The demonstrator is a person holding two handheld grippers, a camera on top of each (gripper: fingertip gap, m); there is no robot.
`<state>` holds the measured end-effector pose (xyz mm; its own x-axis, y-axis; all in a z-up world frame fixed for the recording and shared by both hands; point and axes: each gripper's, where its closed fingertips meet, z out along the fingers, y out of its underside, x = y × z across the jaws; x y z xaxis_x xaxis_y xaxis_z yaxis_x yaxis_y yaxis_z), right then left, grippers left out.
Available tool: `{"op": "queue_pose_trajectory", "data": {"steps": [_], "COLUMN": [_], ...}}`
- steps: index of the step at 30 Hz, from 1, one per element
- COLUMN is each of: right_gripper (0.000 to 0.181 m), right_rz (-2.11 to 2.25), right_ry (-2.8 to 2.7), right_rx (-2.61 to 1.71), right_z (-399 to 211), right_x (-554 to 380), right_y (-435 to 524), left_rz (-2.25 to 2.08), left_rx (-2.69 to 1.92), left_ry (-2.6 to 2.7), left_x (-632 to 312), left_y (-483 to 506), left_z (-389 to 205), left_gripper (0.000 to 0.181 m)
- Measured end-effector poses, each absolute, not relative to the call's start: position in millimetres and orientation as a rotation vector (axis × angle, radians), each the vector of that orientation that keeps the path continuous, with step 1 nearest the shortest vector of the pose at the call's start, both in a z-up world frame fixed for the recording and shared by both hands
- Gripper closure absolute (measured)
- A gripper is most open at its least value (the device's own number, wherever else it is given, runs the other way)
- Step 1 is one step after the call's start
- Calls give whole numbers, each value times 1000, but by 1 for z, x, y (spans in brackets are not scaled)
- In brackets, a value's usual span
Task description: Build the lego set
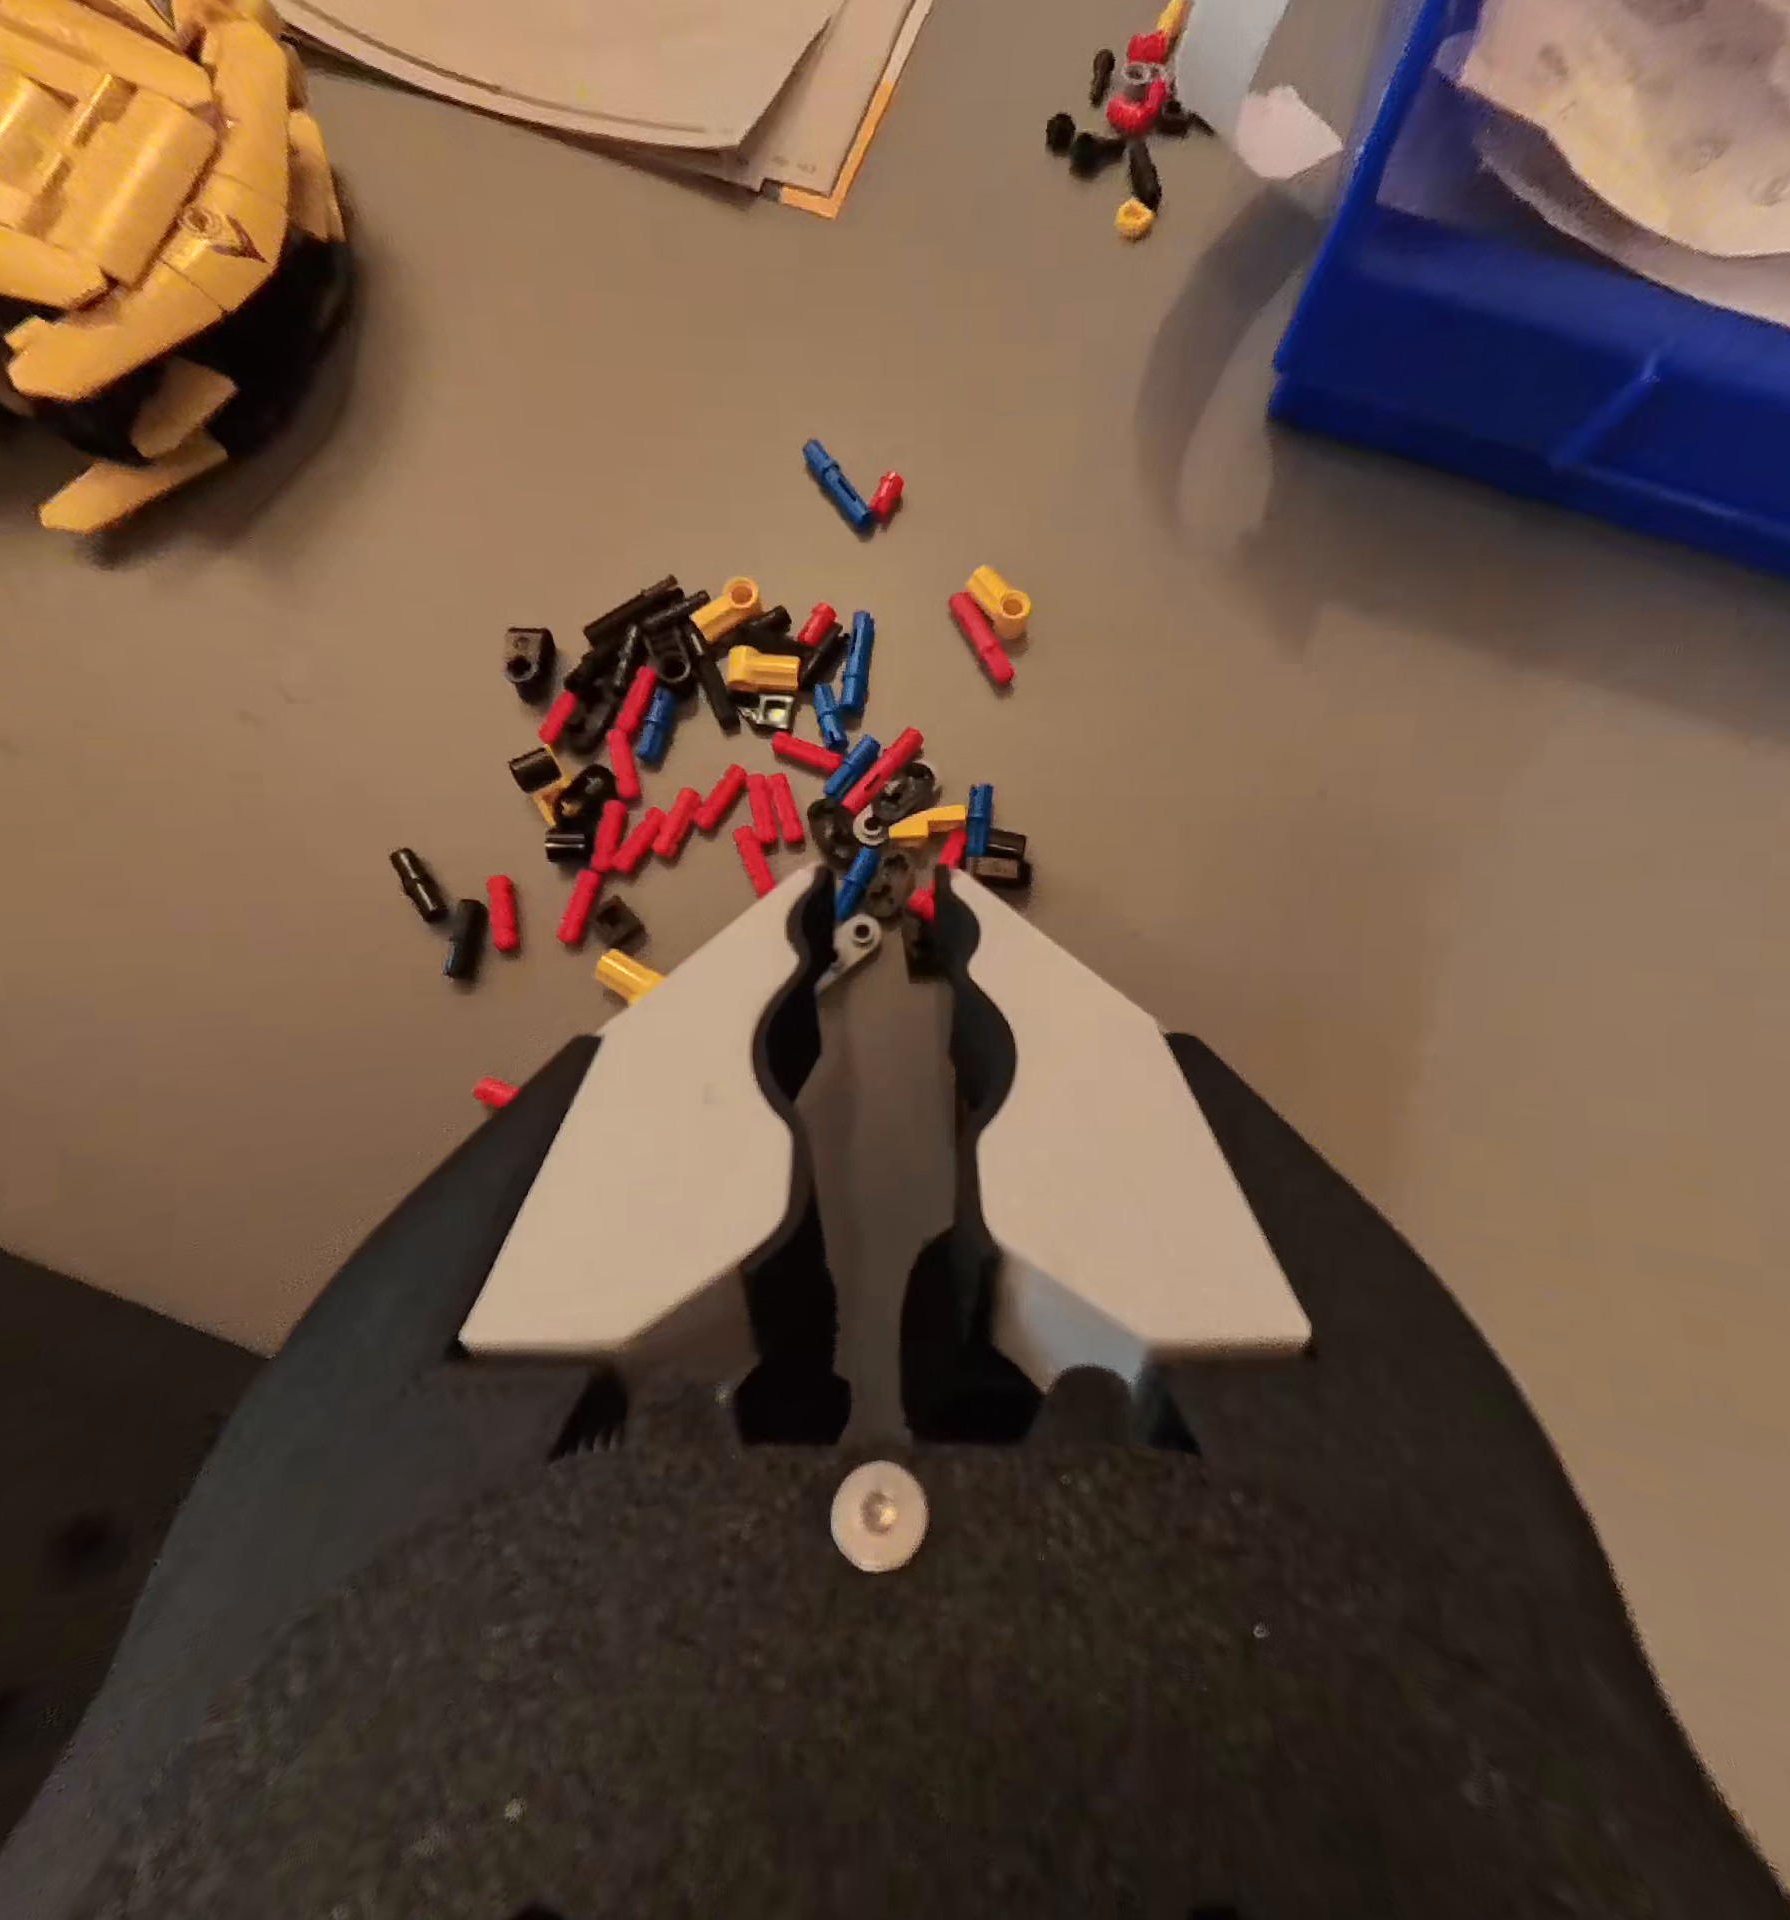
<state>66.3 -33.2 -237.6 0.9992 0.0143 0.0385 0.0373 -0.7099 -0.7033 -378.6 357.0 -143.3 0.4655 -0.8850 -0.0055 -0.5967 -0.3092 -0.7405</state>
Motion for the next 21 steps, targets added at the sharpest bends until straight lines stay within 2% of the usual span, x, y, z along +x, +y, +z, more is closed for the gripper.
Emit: {"op": "queue_pose_trajectory", "data": {"steps": [10,21], "right_gripper": [168,170], "right_rz": [144,109], "right_ry": [-173,-128], "right_rx": [-2346,-2411], "right_z": [-240,-244], "right_x": [21,46], "right_y": [6,17], "left_rz": [-506,-495], "left_rx": [-2085,-2121], "left_ry": [1231,1245], "left_x": [-388,-390], "left_y": [360,360], "left_z": [-158,-167], "left_gripper": [146,145]}}
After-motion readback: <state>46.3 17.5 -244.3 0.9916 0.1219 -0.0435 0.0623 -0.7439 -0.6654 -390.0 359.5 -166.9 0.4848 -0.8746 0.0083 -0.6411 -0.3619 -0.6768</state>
